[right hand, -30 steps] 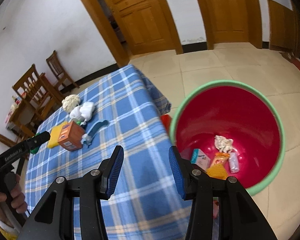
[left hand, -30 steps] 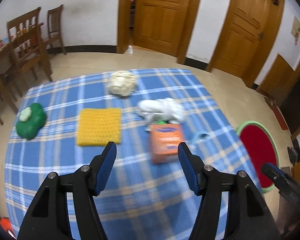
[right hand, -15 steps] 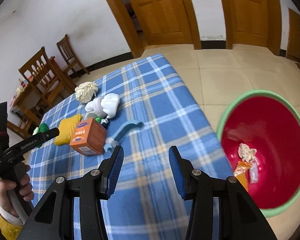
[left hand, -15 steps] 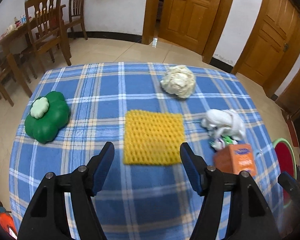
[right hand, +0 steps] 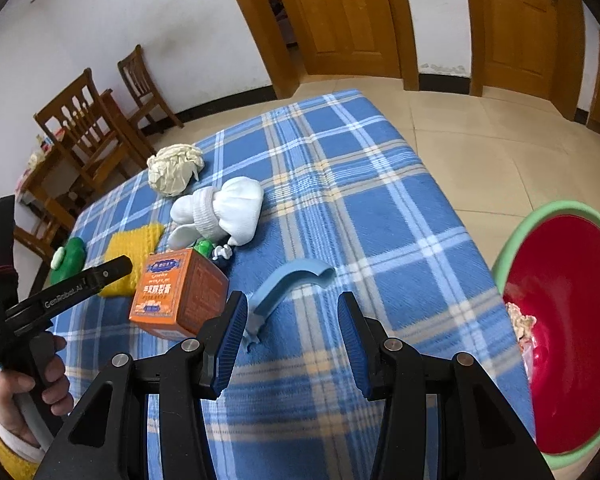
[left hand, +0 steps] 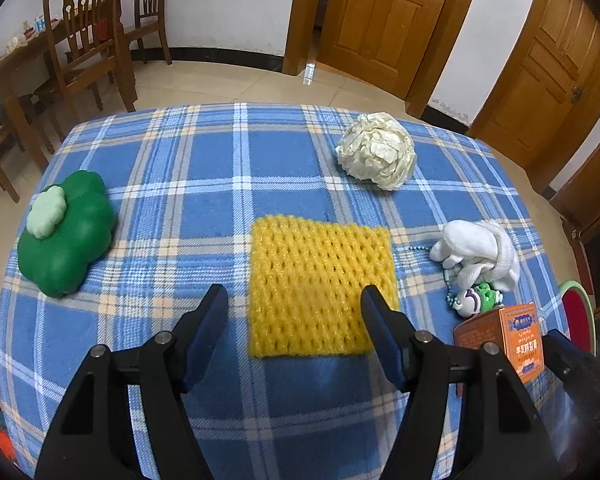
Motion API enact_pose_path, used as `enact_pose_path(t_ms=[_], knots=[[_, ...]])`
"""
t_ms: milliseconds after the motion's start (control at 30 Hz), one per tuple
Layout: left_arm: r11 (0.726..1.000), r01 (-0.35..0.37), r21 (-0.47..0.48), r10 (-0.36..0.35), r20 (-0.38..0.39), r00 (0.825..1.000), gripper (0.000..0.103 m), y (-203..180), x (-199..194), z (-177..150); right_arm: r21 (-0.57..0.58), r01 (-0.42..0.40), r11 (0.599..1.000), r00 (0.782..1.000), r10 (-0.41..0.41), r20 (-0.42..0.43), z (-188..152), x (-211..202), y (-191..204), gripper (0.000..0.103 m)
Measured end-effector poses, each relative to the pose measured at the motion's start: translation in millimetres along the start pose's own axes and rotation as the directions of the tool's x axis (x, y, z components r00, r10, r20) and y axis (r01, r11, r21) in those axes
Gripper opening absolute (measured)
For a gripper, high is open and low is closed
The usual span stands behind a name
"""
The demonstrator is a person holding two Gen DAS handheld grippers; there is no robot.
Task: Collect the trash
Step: 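Grasp the yellow foam sheet with the left gripper while the right gripper grasps the blue scoop, then carry the yellow foam sheet and blue scoop with both tools toward the red bin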
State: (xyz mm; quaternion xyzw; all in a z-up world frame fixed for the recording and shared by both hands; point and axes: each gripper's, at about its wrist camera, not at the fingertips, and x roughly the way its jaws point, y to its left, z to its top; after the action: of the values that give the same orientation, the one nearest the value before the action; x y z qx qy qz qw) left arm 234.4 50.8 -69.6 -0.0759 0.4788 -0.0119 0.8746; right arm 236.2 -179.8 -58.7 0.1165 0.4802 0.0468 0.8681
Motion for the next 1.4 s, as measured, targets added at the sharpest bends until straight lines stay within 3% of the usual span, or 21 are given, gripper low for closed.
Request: enact_pose_path(t_ms=[533, 633, 800, 900, 1067, 1400], knots=[[0.999, 0.031, 0.013, -0.031, 0.011, 0.999, 0.069, -6.2, 3.0, -0.1, -0.039, -0.011, 0.999, 1.0, 0.011, 0.0, 5.8, 20.0, 16.2, 0.048], [0.999, 0.048, 0.018, -0.048, 0.017, 0.999, 0.059, -7.8, 1.8, -1.5, -0.044, -0.012, 0.999, 1.0, 0.013, 0.006, 6.2, 21.8, 18.3, 0.048], [0.992, 0.124, 0.001, -0.124, 0.017, 0.992, 0.029, -11.6, 0.1, -5.3, -0.047, -0.016, 0.999, 1.0, 0.016, 0.014, 6.0, 23.9, 21.8, 0.048], [0.989, 0.15, -0.011, -0.149, 0.02, 0.989, 0.024, -13.5, -1.3, -6.6, -0.041, -0.024, 0.999, 1.0, 0.025, 0.018, 6.0, 24.8, 22.0, 0.047], [0.984, 0.177, -0.032, -0.177, 0.025, 0.984, 0.022, -11.0, -6.8, -10.7, -0.035, -0.029, 0.999, 0.999, 0.03, 0.024, 5.2, 27.0, 23.0, 0.03], [0.977, 0.202, -0.075, -0.197, 0.064, 0.978, 0.022, 0.6, -32.0, -22.9, -0.032, -0.036, 0.999, 0.999, 0.037, 0.026, 0.5, 22.3, 23.4, 0.018]])
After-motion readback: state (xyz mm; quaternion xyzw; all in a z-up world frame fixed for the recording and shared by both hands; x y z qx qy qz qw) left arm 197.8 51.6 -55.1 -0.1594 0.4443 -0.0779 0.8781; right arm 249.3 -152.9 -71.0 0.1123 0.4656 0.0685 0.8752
